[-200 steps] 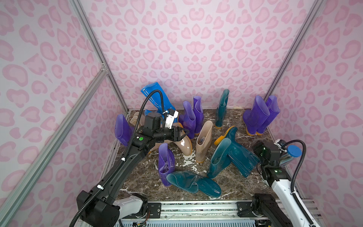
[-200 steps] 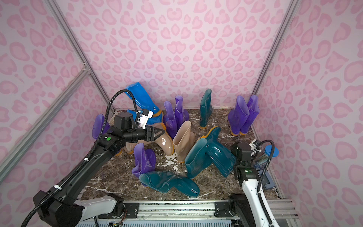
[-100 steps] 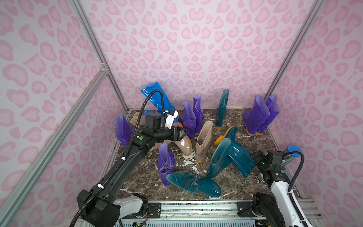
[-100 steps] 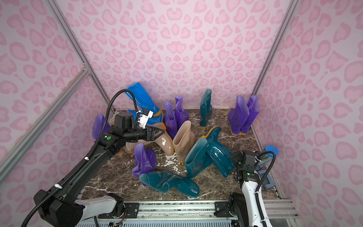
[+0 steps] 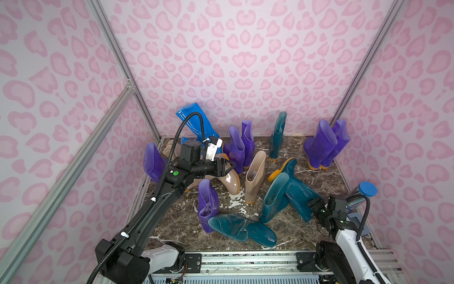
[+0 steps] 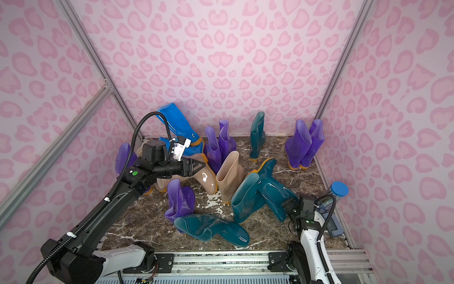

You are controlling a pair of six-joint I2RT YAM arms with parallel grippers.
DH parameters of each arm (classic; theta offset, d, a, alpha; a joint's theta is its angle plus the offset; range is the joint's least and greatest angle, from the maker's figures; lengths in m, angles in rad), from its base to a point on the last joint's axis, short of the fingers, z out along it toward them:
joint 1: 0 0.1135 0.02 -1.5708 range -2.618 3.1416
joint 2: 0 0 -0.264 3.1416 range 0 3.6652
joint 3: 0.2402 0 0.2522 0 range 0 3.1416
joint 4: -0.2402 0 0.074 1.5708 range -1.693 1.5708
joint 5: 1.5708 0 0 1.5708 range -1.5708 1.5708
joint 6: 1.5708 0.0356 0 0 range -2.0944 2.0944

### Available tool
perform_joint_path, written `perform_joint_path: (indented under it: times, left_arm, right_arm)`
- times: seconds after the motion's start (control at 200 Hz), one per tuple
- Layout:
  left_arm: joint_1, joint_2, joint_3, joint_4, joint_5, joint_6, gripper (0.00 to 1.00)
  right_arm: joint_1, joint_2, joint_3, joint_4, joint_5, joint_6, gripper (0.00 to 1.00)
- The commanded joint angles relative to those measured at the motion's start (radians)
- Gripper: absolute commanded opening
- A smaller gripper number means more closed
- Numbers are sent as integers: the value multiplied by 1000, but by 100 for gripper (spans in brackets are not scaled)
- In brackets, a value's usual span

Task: Match and arrange rain boots in pairs
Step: Adjust the rain boot at the center of the board.

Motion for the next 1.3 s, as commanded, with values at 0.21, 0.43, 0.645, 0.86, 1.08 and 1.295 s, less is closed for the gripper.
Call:
perform_joint_path:
  times: [0.21,0.43,0.645,0.86,1.08,1.295]
  left_arm:
    - [-1,7,6,15,1,8,60]
    - [-1,13,6,16,-3,9,59]
    - [-1,31,5,16,-3,10,55]
    - [-2,42,9,7,-9,20,47]
    - [-2,47,11,1,-18,27,43]
    - [0,42,11,-1,-19,29,42]
  right_arm:
    - [43,6,42,161,-96,-12,30]
    - [61,-36,88,139,-84,-47,0]
    - [162,-47,211,165,-23,-110,0]
    - [247,23,369,215,57,-210,0]
    - [249,150,568,239,36,-303,0]
    - [250,271,718,182,8,-370,0]
